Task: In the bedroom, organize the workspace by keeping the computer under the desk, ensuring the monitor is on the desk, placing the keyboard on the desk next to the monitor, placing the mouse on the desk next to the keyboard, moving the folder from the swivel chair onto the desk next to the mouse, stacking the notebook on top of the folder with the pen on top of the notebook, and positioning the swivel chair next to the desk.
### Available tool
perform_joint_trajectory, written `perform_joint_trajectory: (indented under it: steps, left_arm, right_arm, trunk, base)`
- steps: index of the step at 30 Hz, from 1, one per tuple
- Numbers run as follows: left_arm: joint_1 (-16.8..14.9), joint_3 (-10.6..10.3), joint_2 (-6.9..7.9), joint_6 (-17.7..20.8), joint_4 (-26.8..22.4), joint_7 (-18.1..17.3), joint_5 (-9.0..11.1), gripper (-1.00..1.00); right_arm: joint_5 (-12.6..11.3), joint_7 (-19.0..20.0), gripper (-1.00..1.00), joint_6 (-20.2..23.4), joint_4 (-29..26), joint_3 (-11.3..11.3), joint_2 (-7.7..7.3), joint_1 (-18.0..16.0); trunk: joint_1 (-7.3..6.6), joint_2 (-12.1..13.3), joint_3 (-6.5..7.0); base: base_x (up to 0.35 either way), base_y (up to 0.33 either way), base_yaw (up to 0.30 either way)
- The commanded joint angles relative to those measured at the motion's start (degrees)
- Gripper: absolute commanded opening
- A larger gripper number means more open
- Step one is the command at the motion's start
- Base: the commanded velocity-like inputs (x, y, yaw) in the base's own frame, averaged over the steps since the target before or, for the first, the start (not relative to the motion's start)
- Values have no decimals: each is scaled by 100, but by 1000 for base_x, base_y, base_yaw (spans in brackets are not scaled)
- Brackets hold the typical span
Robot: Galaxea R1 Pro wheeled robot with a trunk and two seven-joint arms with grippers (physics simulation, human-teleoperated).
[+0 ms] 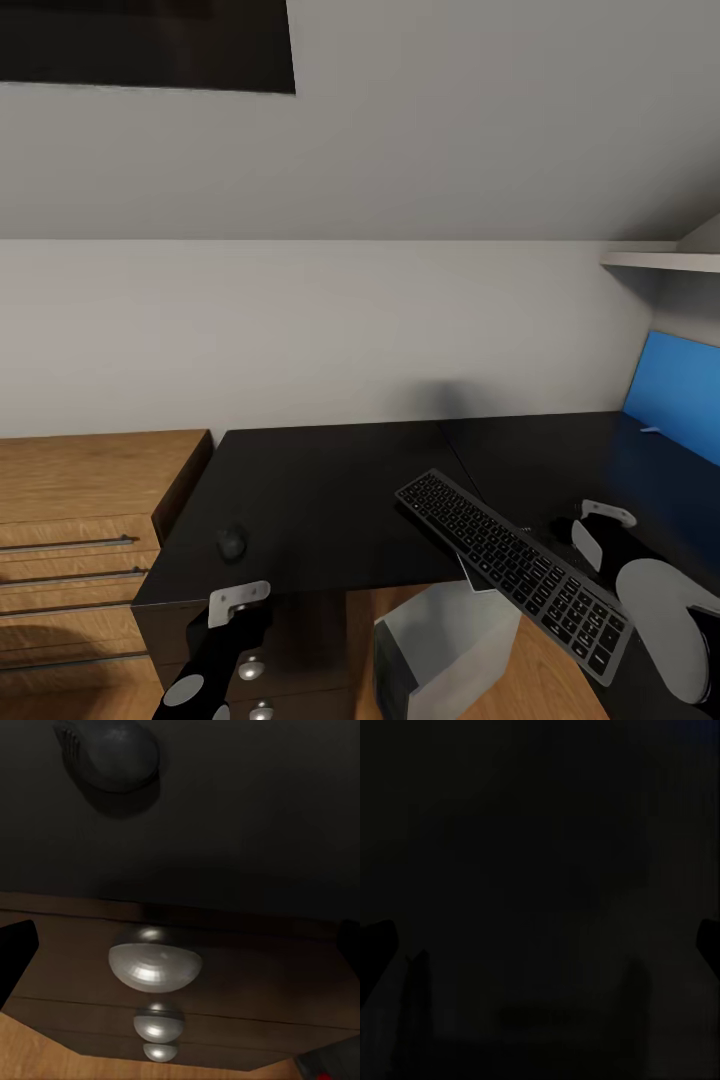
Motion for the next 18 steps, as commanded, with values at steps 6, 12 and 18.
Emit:
perform_joint_trajectory:
  steps: [6, 12, 18]
  left_arm:
    - [-1, -8, 1, 15, -41, 46, 71, 100]
    - [-1, -8, -10, 15, -86, 46, 75, 100]
    - [-1, -8, -16, 15, -96, 46, 76, 100]
  right_arm:
    - [16, -12, 100, 103, 0, -47, -85, -2]
    - [22, -21, 100, 134, 8, -115, -119, -2]
    - [24, -26, 100, 147, 10, -129, -118, -2]
  trunk:
    - [0, -3, -5]
    - [0, -3, -5]
    - [132, -244, -113]
  base:
    - [0, 0, 0]
    - [0, 0, 0]
    - [0, 0, 0]
